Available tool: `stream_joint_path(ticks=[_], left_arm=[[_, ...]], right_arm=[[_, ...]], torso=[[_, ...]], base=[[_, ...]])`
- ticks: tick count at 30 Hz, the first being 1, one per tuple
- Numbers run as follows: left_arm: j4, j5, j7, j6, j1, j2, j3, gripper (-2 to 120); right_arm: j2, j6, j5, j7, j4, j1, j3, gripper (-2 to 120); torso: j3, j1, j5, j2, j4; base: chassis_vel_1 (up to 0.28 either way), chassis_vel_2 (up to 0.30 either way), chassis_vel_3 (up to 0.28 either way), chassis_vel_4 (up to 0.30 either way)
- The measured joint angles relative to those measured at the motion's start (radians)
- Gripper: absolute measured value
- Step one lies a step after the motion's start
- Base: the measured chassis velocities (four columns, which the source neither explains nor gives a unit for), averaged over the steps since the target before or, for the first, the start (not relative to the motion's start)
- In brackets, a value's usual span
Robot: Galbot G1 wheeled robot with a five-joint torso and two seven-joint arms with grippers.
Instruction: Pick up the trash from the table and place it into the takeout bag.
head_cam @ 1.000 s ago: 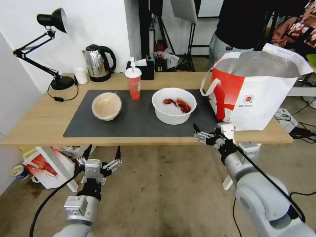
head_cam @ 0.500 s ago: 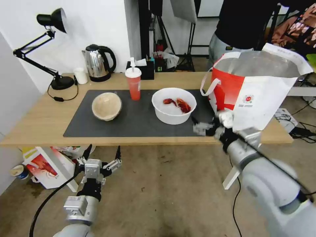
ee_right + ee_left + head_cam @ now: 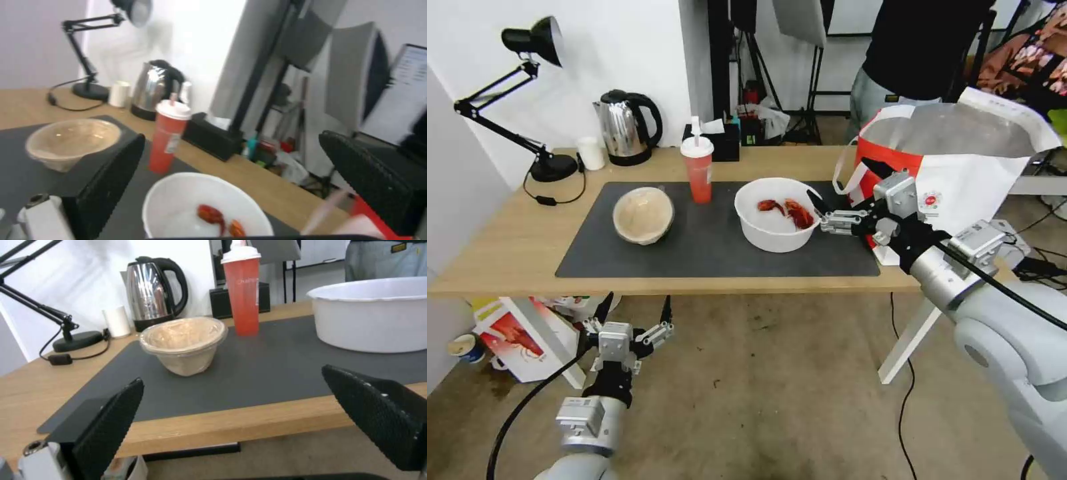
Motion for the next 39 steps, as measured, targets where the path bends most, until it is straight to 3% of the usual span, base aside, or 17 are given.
stream_joint_path(ticks=[12,39], left_arm=[[0.000,0.000,0.000,0.000,0.000,0.000,0.000,100],[0.000,0.000,0.000,0.000,0.000,0.000,0.000,100]], right_arm=[[-0.024,-0.025,0.067,-0.108,-0.122,0.233,-0.137,100],[-0.018,-0.085,0.210,-0.462,-0.549,0.883,-0.592,100]], torso=[[0.000,0.000,-0.0003,0.000,-0.0002],[0.000,0.000,-0.0001,0.000,-0.0001]], base=[[0.000,0.000,0.000,0.000],[0.000,0.000,0.000,0.000]])
